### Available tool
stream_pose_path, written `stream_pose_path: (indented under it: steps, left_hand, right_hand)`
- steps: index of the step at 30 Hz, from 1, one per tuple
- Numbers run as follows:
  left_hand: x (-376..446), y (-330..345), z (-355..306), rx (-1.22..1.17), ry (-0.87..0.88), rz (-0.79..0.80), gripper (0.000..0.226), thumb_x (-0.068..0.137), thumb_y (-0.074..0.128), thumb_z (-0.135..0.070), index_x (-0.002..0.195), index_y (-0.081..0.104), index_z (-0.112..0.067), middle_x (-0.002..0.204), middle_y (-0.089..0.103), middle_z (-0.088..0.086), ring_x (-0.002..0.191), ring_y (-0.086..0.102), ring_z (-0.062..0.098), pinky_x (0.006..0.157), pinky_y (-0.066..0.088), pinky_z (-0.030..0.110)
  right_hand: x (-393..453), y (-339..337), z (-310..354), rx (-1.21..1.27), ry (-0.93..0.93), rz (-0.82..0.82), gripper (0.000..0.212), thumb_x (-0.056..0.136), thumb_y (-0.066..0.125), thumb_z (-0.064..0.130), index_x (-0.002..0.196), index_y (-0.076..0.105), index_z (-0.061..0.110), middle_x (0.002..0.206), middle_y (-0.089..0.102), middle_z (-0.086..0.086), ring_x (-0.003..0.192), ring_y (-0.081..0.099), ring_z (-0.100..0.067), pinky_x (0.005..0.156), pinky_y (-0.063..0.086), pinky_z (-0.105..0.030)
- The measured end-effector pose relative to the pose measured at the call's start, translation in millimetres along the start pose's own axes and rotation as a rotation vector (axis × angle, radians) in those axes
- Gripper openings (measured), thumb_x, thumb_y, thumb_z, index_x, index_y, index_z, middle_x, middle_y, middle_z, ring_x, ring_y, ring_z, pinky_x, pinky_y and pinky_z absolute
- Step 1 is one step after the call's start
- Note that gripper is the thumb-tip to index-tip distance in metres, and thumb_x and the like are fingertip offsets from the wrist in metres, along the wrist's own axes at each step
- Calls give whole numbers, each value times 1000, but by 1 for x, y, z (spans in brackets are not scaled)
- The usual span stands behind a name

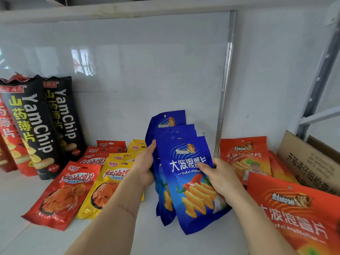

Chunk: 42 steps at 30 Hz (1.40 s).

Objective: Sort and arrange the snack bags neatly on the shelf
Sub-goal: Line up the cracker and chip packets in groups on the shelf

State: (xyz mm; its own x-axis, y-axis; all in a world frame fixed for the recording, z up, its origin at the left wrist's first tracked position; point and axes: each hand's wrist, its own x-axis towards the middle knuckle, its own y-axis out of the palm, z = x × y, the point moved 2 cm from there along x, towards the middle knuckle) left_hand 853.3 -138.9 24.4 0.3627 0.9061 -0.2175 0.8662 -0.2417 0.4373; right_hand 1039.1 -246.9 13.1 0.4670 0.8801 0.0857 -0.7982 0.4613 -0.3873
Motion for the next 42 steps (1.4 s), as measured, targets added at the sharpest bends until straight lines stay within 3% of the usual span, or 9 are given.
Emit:
stream_pose_path:
  steps: [5,9,13,18,21,24,28,34,42]
  left_hand:
    - [-2,5,-1,33,-4,54,58,87,58,-66,119,66,-18,110,76,7,102,73,29,92,57,47]
    - [-4,5,-1,64,23,5,42,91,69,-38,123,60,-13,103,77,11,88,76,30,76,62,45]
    - [0,3,-7,51,-43,-26,37,95,66,-30,125,58,-11,103,77,14,87,76,31,70,63,44]
    - [3,3,-17,48,-117,-11,33,96,64,-31,119,59,-9,103,77,16,81,75,30,63,64,43]
    - [6,-6,-16,67,-176,-15,33,96,64,-32,118,59,-8,102,76,18,82,74,31,64,63,47]
    - [11,-18,-10,136,-217,-53,33,96,64,-33,116,57,-8,95,76,18,77,74,32,58,63,44]
    - [22,-26,-6,317,-138,-168,35,94,68,-32,117,56,-9,100,75,17,82,74,31,65,61,41]
    - [35,-20,-14,658,22,-217,54,91,71,-35,133,46,-11,114,70,12,91,72,26,59,56,33]
    - [15,-9,-10,1488,333,-267,91,95,51,-59,157,8,-9,163,16,15,148,25,34,116,34,48]
  right_hand:
    - [3,9,-5,-84,23,19,33,89,67,48,100,61,18,98,72,4,86,70,-12,77,60,-37]
    - [0,11,-3,-112,4,4,32,90,65,48,101,61,19,98,71,5,86,69,-12,76,59,-36]
    - [-4,11,0,154,65,86,31,88,68,50,103,59,25,96,75,4,84,73,-13,76,58,-33]
    - [-3,17,-2,337,125,276,83,59,82,66,125,48,27,108,74,2,95,74,-18,93,56,-46]
    - [-10,20,0,277,126,358,91,60,83,66,129,40,27,111,73,4,97,72,-13,92,56,-39]
    - [-18,27,4,101,130,415,75,76,73,61,128,34,24,104,69,6,86,68,-6,74,55,-24]
    - [-17,38,4,-49,166,356,77,76,69,67,126,30,24,113,62,9,98,64,-8,91,55,-33]
    - [-16,43,4,-98,181,311,84,72,70,70,128,29,21,114,59,8,99,64,-11,88,56,-34]
    - [-18,41,2,-96,201,263,76,72,78,59,119,34,18,100,65,5,89,68,-10,87,58,-36]
